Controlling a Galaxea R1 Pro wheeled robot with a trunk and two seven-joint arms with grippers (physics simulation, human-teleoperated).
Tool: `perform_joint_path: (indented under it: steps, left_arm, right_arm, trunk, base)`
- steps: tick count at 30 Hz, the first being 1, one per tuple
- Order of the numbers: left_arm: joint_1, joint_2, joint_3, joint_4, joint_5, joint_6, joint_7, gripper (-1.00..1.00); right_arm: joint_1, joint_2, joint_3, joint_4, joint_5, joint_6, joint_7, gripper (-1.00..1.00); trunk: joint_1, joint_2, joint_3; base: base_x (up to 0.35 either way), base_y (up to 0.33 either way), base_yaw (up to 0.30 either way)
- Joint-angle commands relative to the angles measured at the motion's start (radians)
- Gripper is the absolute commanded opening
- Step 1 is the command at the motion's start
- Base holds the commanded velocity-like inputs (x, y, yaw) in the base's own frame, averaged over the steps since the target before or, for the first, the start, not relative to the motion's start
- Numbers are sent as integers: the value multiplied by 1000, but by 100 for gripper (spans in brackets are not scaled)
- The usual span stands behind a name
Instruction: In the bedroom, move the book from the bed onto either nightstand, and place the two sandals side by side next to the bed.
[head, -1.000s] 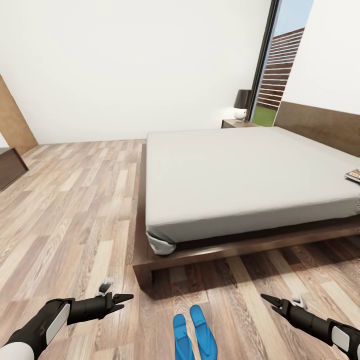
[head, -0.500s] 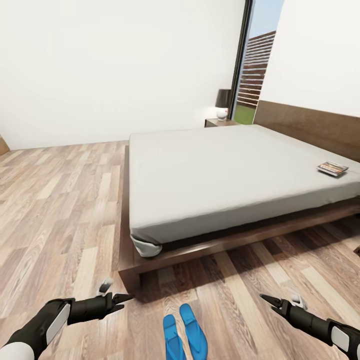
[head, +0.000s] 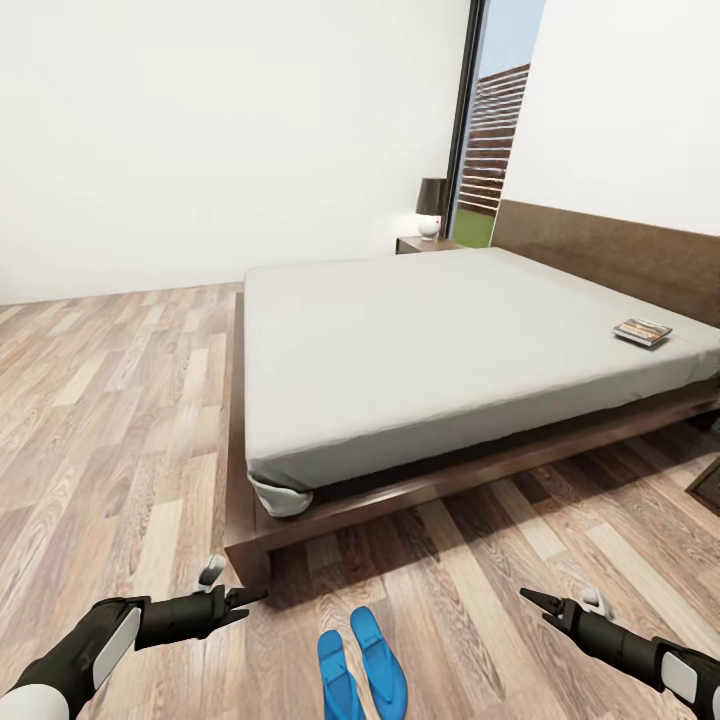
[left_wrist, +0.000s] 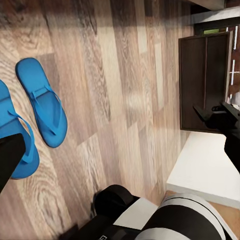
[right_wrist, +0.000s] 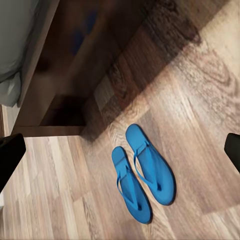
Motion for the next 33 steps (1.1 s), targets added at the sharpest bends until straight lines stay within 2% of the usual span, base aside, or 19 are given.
perform_joint_path:
  steps: [1,14,22,28,33]
  left_arm:
    - [0,1,-3,0,6,7,0,100]
    - [0,0,-3,0,6,6,7,100]
    - [0,2,-4,6,4,5,7,100]
    - [0,6,-4,65,-3,-10,7,100]
    - [0,23,-8,127,-40,-56,6,100]
  right_arm:
    - [-1,0,-8,3,0,10,3,100]
    - [-1,0,-8,4,2,9,-2,100]
    - [1,-5,-9,5,3,12,-28,100]
    - [5,-15,-8,5,5,13,-47,100]
    - [22,-22,-8,5,14,15,-91,100]
  trunk:
    - [0,0,-1]
    - [0,0,-1]
    - [0,0,-1]
    - [0,0,-1]
    - [0,0,-1]
  base:
    - [0,0,-15]
    - [0,0,-4]
    - [0,0,0]
    - [0,0,0]
    - [0,0,0]
